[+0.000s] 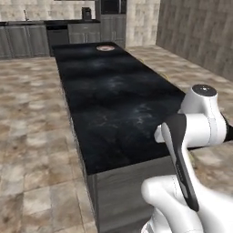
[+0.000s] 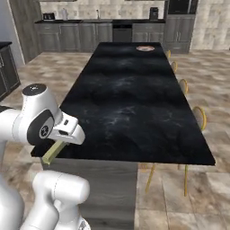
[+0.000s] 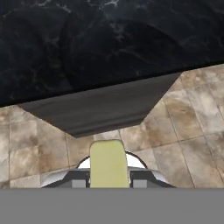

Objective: Retrieve the butter from the fridge and place it on a plate on the dining table. Then retrieve the butter knife by the fridge and place it near the plate.

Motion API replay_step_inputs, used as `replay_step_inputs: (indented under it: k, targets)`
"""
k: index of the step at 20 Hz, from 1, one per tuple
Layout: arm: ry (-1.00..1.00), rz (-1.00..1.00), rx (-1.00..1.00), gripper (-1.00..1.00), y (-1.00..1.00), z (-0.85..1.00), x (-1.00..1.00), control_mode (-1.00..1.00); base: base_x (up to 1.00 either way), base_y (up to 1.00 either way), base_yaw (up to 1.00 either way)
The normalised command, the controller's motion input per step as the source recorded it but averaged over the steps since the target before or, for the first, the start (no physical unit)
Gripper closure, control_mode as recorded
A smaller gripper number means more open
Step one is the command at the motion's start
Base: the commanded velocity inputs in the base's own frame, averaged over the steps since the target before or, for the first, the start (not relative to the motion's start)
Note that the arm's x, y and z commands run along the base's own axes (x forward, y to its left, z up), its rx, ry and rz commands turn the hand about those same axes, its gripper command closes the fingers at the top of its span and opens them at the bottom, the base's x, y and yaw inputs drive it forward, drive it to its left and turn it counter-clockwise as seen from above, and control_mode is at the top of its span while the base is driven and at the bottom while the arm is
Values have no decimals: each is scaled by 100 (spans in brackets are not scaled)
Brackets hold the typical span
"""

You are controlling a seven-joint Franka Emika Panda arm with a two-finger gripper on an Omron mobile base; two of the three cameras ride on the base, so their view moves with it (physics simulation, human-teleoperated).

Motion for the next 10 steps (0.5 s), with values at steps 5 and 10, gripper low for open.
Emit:
replay_step_inputs:
  k: [5, 10]
  targets:
    - [0, 0, 0, 100, 0, 0, 0, 100, 17, -100, 12]
    - [0, 0, 0, 100, 0, 0, 0, 100, 23, -100, 11]
